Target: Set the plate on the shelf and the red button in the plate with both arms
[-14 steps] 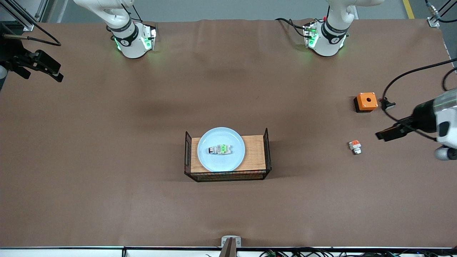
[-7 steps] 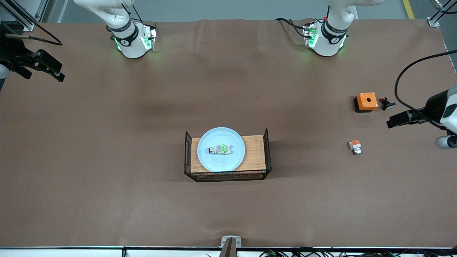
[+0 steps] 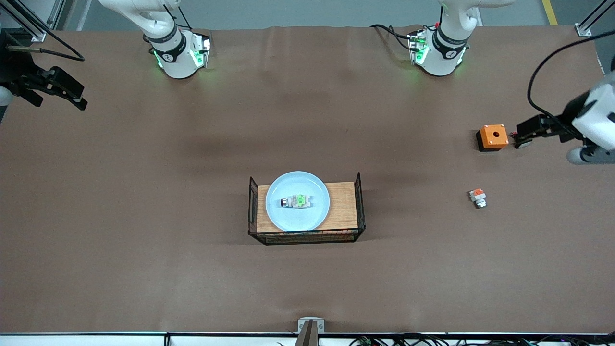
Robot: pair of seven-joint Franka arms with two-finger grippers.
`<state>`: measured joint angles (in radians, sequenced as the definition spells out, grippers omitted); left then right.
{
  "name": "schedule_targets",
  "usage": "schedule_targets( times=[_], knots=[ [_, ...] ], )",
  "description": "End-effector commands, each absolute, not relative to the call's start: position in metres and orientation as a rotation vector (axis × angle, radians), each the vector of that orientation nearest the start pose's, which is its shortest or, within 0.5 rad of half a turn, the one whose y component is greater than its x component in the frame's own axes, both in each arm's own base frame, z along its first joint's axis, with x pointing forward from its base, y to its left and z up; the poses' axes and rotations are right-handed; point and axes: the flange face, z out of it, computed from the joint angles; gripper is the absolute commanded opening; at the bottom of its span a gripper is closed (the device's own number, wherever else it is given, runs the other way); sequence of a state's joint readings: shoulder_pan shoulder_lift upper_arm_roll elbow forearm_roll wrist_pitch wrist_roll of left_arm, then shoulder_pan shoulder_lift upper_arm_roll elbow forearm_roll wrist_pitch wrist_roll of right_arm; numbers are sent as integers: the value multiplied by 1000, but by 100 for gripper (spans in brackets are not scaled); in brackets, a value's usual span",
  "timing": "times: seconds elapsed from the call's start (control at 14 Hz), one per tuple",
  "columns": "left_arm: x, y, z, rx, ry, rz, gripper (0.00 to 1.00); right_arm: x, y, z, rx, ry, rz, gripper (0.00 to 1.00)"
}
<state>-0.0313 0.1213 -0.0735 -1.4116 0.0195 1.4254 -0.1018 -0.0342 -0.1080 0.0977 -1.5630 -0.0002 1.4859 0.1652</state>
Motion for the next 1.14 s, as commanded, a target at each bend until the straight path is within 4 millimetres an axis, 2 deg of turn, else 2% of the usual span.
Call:
schedule_targets(
  times=[0.0, 0.21, 0.43, 1.07],
  knots=[
    [540, -59, 628, -3092, -19, 135, 100, 508, 36, 681, -3163, 142, -57, 100],
    [528, -59, 642, -3100, -20, 70, 100, 507, 36, 682, -3165, 143, -51, 100],
    [527, -58, 651, -3102, 4, -20, 100, 507, 36, 682, -3165, 143, -50, 100],
    [528, -64, 650, -3110, 20, -48, 100, 507, 36, 682, -3164, 142, -53, 100]
  ],
)
